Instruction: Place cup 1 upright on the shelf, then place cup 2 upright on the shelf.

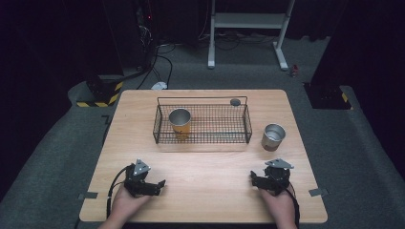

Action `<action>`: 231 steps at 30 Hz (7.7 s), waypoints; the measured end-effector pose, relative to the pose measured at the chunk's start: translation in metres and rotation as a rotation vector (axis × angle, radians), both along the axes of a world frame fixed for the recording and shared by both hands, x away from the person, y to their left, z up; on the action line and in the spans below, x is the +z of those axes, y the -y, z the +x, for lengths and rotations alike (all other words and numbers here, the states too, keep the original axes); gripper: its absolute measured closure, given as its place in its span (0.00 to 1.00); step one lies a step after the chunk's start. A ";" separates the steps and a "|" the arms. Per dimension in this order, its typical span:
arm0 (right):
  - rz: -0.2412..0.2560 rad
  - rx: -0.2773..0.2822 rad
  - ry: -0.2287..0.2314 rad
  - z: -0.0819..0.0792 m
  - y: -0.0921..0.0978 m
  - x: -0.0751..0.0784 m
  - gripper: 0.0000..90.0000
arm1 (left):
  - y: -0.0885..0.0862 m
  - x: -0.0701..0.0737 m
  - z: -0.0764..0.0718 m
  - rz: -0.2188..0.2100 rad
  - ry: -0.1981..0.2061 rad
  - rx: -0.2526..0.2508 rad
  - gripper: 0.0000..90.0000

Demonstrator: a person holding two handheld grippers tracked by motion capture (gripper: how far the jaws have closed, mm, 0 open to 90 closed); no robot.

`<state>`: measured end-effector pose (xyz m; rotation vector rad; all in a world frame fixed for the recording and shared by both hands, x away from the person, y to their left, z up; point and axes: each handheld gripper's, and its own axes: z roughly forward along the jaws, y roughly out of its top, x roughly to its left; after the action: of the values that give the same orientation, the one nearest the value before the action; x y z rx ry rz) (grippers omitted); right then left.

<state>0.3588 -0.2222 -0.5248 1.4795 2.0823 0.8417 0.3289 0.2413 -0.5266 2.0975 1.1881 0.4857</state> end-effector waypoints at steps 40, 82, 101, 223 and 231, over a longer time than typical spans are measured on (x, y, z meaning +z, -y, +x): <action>0.001 0.009 0.090 -0.004 0.004 0.015 0.13 | 0.004 -0.004 -0.003 0.005 0.009 0.032 0.00; 0.000 -0.072 0.130 0.040 0.025 0.033 0.12 | 0.004 -0.004 -0.003 0.005 0.009 0.028 0.00; 0.012 -0.148 0.131 0.072 0.029 0.033 0.11 | 0.003 -0.004 -0.002 0.004 0.009 0.017 0.00; 0.066 0.051 0.392 0.074 -0.048 0.127 0.21 | 0.003 -0.004 -0.002 0.004 0.009 0.015 0.00; 0.057 0.090 0.393 0.083 -0.072 0.133 0.21 | 0.003 -0.004 -0.002 0.004 0.009 0.015 0.00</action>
<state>0.4417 -0.1503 -0.3920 1.1415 1.8510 1.1328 0.3268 0.2381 -0.5307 2.0887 1.1997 0.5042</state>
